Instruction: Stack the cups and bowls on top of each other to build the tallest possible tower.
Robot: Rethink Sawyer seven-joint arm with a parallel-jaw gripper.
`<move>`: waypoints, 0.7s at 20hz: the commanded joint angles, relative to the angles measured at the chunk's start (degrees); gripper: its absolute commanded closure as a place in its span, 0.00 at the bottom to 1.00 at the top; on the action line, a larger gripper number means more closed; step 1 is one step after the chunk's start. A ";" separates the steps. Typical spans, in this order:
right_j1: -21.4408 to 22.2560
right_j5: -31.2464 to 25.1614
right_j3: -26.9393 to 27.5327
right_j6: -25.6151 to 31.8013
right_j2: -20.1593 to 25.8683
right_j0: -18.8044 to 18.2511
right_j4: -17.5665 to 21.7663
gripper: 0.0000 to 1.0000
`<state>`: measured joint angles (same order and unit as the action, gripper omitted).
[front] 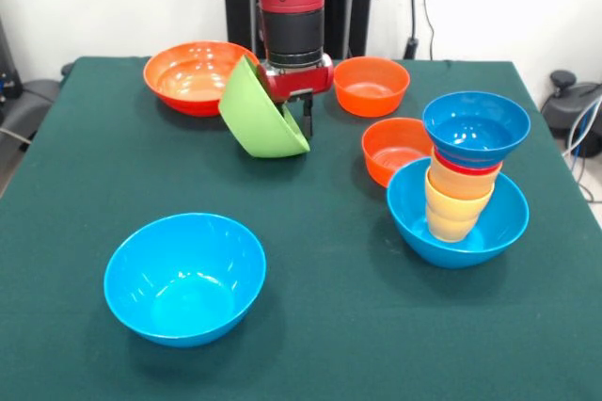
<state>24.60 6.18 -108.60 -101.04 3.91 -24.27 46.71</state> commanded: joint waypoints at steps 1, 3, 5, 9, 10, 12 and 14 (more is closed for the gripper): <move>-4.78 -4.19 6.55 -0.84 1.58 0.67 3.28 1.00; -4.53 -4.97 6.79 0.10 2.16 0.30 3.84 1.00; -3.60 -5.85 6.14 0.41 2.35 -0.13 3.73 1.00; 3.50 -11.17 2.62 0.47 -2.86 4.56 1.77 1.00; 6.26 -13.86 1.61 0.67 -5.87 7.41 1.19 1.00; 9.44 -15.80 0.87 0.55 -8.12 9.66 0.43 1.00; 12.04 -18.32 -0.43 1.02 -9.28 11.15 -0.18 1.00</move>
<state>28.88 1.63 -108.74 -101.04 -1.65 -18.15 46.72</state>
